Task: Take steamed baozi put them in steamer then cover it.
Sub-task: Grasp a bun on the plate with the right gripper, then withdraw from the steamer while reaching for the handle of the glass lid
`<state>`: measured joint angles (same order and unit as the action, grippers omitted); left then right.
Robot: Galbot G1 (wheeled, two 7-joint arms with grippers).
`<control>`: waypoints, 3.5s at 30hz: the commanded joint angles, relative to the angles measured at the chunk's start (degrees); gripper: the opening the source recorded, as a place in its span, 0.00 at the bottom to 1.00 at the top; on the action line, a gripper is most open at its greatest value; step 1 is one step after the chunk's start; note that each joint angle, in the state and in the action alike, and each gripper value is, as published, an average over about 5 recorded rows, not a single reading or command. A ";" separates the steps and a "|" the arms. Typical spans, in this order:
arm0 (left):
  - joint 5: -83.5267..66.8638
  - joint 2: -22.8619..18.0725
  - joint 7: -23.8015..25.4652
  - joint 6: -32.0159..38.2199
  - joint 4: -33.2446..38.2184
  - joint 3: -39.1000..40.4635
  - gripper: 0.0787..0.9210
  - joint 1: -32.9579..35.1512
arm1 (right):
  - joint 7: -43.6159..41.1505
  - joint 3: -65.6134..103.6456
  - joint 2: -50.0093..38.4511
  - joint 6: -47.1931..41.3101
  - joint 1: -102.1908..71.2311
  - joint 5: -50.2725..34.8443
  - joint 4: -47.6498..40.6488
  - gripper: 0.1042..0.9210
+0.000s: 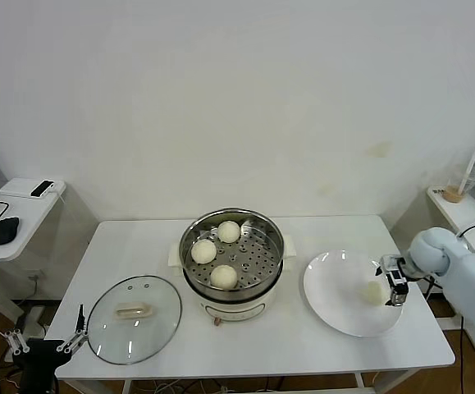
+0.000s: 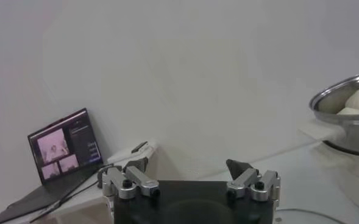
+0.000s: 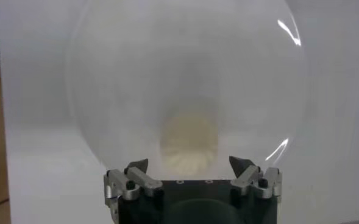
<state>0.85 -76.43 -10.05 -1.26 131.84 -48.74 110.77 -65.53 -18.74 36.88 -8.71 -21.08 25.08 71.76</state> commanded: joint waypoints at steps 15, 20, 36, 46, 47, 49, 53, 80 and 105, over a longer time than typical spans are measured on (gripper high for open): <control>-0.08 -0.16 -0.08 0.00 -0.61 0.06 0.88 -0.22 | 0.99 0.43 3.09 -1.73 -0.42 0.98 -2.57 0.69; -0.09 -0.17 -0.10 0.00 -0.33 0.04 0.88 -0.06 | 0.67 -0.34 1.85 -2.70 1.00 -0.62 -1.16 0.59; -0.22 0.00 -0.09 0.04 -0.25 0.18 0.88 -0.44 | 0.03 -21.24 -2.45 -8.22 31.72 -18.47 9.96 0.60; -0.14 -0.04 0.00 0.07 -0.77 0.57 0.88 -1.25 | 3.74 -35.00 8.61 -15.22 50.64 -32.63 13.22 0.61; -0.12 -0.07 -0.02 0.08 -0.89 0.63 0.88 -1.28 | 4.57 -35.78 9.64 -16.01 51.38 -33.99 13.28 0.61; -0.11 -0.10 -0.04 0.08 -1.03 0.74 0.88 -1.37 | 6.17 -37.15 11.94 -17.94 52.18 -36.55 13.23 0.61; -0.15 -0.11 -0.01 0.03 -1.04 0.68 0.88 -1.66 | 8.33 -39.30 15.89 -20.95 51.67 -40.18 12.49 0.61; -0.56 -0.59 -0.06 0.07 -1.22 0.04 0.88 -2.10 | 16.11 -44.99 29.96 -32.98 41.93 -43.23 3.26 0.62; -0.82 -0.25 -0.02 -0.11 -1.32 0.05 0.88 -2.55 | 15.06 -40.94 26.52 -32.89 42.78 -42.52 6.66 0.87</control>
<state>0.02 -76.68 -10.09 -1.35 130.54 -48.74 108.21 -50.35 -61.75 64.96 -41.28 20.63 -16.65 75.64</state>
